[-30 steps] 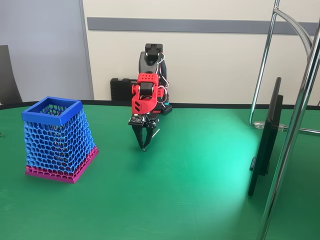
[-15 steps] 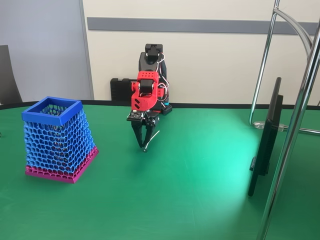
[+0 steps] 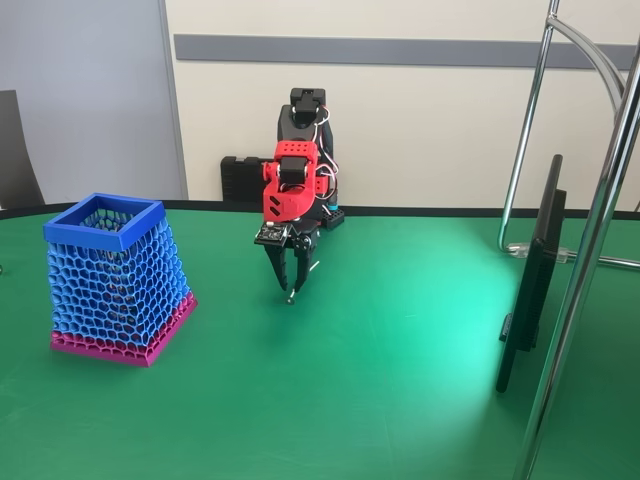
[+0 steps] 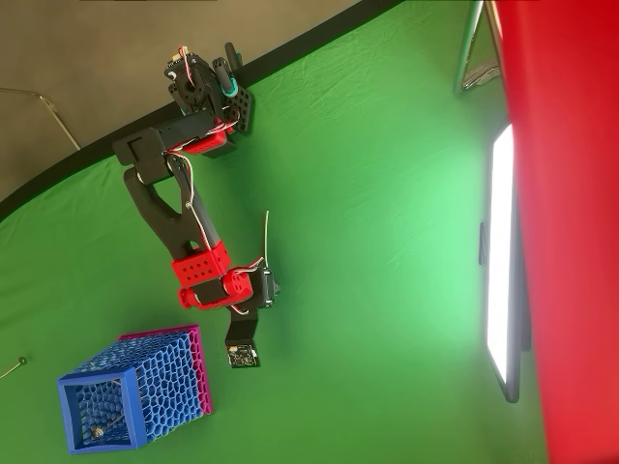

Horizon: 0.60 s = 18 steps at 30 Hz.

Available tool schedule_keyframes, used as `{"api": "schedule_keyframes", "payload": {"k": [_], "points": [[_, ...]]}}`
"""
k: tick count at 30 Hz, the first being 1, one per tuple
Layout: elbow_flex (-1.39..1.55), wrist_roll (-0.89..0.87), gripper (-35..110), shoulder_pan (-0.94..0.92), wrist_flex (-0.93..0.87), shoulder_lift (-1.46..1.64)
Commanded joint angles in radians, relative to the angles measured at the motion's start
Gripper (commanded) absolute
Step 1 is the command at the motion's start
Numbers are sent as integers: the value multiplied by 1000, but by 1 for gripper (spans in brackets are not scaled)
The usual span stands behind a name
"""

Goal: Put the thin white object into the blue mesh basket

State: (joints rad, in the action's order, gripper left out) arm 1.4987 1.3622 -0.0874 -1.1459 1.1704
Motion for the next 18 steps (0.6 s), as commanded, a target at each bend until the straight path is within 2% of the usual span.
{"api": "schedule_keyframes", "payload": {"k": [1,18], "points": [[-38,9,16,2,-5,5],[-87,15,16,6,17,-94]]}}
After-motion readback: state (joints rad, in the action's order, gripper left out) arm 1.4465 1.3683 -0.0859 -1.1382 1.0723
